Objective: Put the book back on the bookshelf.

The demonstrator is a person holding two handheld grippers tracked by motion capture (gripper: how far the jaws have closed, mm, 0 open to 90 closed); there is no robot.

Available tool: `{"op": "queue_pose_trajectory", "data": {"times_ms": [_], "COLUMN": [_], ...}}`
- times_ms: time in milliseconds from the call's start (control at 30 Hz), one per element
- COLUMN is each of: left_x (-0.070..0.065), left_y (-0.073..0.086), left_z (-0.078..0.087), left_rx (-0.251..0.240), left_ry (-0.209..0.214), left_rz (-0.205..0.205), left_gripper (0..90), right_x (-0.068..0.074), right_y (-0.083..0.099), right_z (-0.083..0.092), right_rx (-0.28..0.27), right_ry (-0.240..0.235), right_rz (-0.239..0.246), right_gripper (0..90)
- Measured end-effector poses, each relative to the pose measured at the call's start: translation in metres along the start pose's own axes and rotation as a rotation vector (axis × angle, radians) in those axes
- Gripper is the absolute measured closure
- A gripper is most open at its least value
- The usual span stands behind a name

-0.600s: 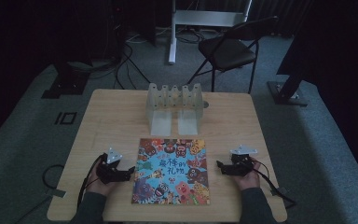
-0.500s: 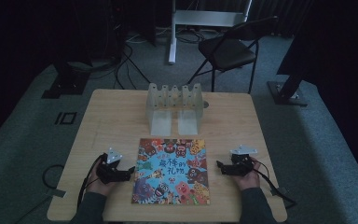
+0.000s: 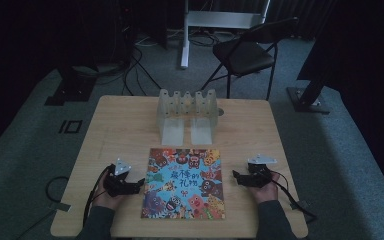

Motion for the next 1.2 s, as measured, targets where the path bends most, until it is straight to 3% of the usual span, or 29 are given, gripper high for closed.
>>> {"op": "queue_pose_trajectory", "data": {"times_ms": [133,267,533,667,1067,1200], "left_x": [0.000,0.000,-0.001,-0.001,-0.008,-0.011], "left_y": [0.000,0.000,0.000,0.000,0.000,0.000], "left_z": [0.000,0.000,0.000,0.000,0.002,0.003], "left_rx": [0.000,0.001,0.002,0.001,-0.003,-0.009], "left_ry": [-0.001,-0.004,-0.007,-0.003,0.023,0.031], "left_rz": [0.001,0.003,0.006,0.002,-0.025,-0.034], "left_gripper": [14.8,14.8,14.7,14.7,15.7,20.5], "right_x": [0.007,0.014,0.029,0.042,0.053,0.051], "right_y": [-0.007,-0.016,-0.030,-0.038,-0.059,-0.064], "right_z": [0.007,0.015,0.016,0.014,0.007,0.003], "right_rx": [-0.026,-0.059,-0.063,-0.067,-0.087,-0.101], "right_ry": [0.012,0.000,-0.031,-0.051,-0.057,-0.071], "right_rz": [0.046,0.056,0.094,0.140,0.175,0.152], "right_gripper": [27.0,27.1,24.2,24.3,22.7,22.1]}}
Point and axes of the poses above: each handheld gripper's, and its own axes: z roughly backward along the jaws, y roughly out of its underside, x roughly to its left, the point moved 8 cm from there along -z, roughly forward along the jaws, and after that the axes turned 10 degrees about -z, right-handed, at the moved point
